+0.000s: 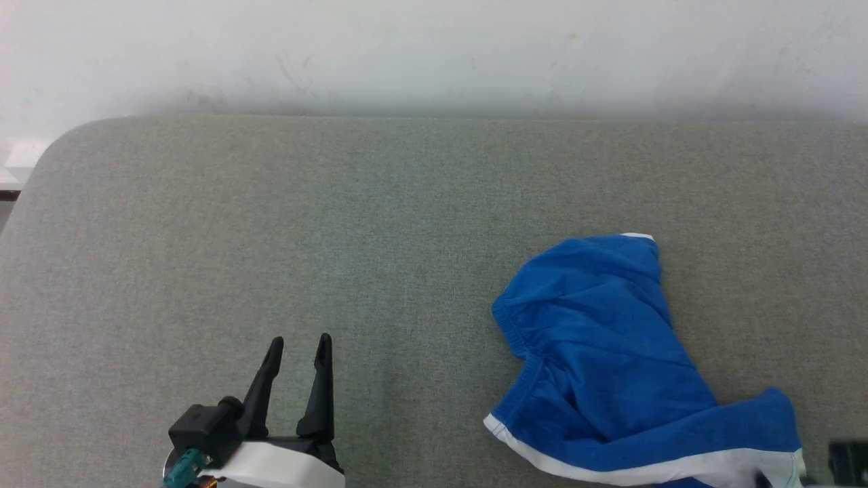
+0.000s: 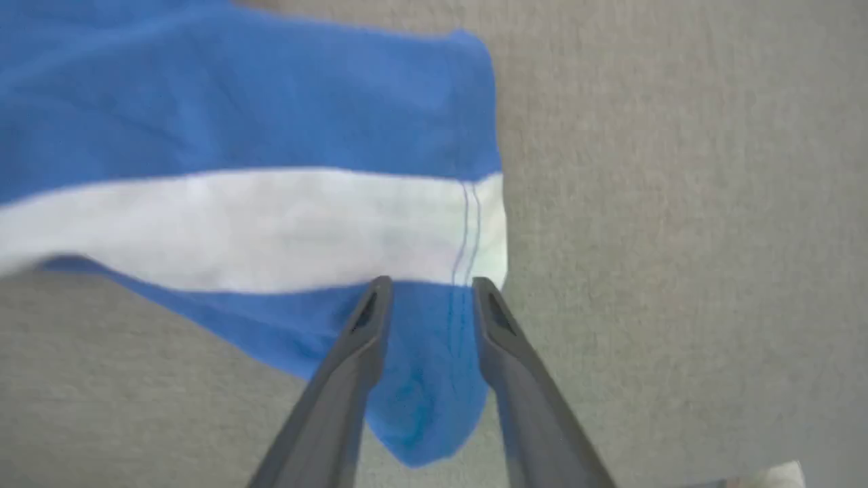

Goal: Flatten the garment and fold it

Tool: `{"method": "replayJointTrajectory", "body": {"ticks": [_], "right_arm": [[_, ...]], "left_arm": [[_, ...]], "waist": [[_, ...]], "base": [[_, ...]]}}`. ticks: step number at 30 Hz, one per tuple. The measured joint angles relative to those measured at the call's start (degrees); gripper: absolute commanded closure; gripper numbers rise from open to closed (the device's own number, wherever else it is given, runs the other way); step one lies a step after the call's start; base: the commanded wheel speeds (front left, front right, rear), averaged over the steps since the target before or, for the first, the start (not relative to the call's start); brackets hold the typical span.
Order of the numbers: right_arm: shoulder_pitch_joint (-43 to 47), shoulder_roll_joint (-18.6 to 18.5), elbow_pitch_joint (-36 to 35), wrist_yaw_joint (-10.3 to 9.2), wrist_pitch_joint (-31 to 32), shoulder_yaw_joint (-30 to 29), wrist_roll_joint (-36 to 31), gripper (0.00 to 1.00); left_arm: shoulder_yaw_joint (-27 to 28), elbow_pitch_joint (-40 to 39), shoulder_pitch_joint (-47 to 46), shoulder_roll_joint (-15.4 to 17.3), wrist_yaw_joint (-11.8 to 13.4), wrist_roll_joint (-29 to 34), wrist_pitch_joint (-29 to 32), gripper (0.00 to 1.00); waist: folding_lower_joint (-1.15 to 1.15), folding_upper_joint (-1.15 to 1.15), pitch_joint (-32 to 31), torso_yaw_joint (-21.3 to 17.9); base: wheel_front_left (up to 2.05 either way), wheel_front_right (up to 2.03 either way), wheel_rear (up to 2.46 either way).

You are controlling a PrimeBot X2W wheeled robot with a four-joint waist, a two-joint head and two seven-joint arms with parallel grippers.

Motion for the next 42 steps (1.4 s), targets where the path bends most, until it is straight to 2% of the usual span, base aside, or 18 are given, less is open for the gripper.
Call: {"method": "replayJointTrajectory", "body": {"ticks": [5,8,10,14,21,26,27,28,29,36,42], "right_arm": [[-7.5,-0.5,-8.6,-0.01,3.4,5.3,8.3,0.00],[-13.8,-3.5,-12.3,0.00,4.8,6.5,9.4,0.00],[-18.1,-5.6,-12.0,0.00,5.3,6.6,8.4,0.00],[-24.3,-9.4,-5.5,-0.01,6.8,8.9,6.3,0.00],[-33.7,-12.0,9.9,0.01,8.3,15.1,5.1,0.00],[-36.8,-12.7,21.4,0.00,8.1,17.0,4.3,0.00],[-37.3,-12.7,22.9,0.00,7.4,17.0,4.2,0.52],[-38.0,-13.1,23.9,0.00,6.4,17.4,3.9,0.82],[-38.9,-13.2,24.6,0.00,5.1,17.4,3.7,1.00],[-46.2,-15.4,25.5,0.01,-2.2,22.7,1.2,1.00],[-56.4,-18.6,25.2,0.00,-3.9,29.0,-0.1,1.00]], "left_arm": [[-0.1,0.3,0.0,0.0,0.0,0.0,0.0,0.00],[-0.2,0.3,-0.1,-0.1,0.0,-0.1,0.0,0.00],[-0.5,0.3,-0.3,-0.1,0.0,-0.1,0.0,0.00],[-0.9,0.4,-1.7,-0.3,-0.5,-0.4,0.0,0.00],[-1.1,1.3,-4.0,-0.5,-1.1,-0.6,0.0,0.00],[-1.8,2.0,-5.1,-0.7,-1.6,-0.6,0.0,0.00],[-1.8,2.0,-5.1,-0.8,-1.6,-0.6,0.0,0.00],[-1.9,2.1,-5.3,-0.8,-1.6,-0.6,0.0,0.00],[-1.9,2.2,-5.5,-0.8,-1.9,-0.7,0.0,0.00],[-1.7,2.2,-5.8,-0.9,-2.0,-0.7,0.0,0.00],[-2.4,2.2,-6.4,-0.9,-2.0,-1.6,0.0,0.00]], "waist": [[0.00,0.00,-0.5,0.3],[0.00,0.00,-0.3,0.9],[0.01,0.00,0.1,1.4],[0.01,0.00,1.4,2.7],[0.02,0.00,4.3,5.7],[0.02,0.00,5.6,8.4],[0.01,0.00,5.9,8.9],[0.01,0.00,6.1,9.4],[0.01,0.00,6.3,9.9],[0.01,0.00,6.9,11.7],[0.01,0.00,7.6,12.4]], "base": [[0.00,0.00,0.00],[0.00,0.00,0.00],[0.00,0.00,0.00],[0.00,0.00,0.00],[0.00,0.00,0.00],[0.00,0.00,0.00],[0.00,0.00,0.00],[0.00,0.00,0.00],[0.00,0.00,0.00],[0.00,0.00,0.00],[0.00,0.00,0.00]]}}
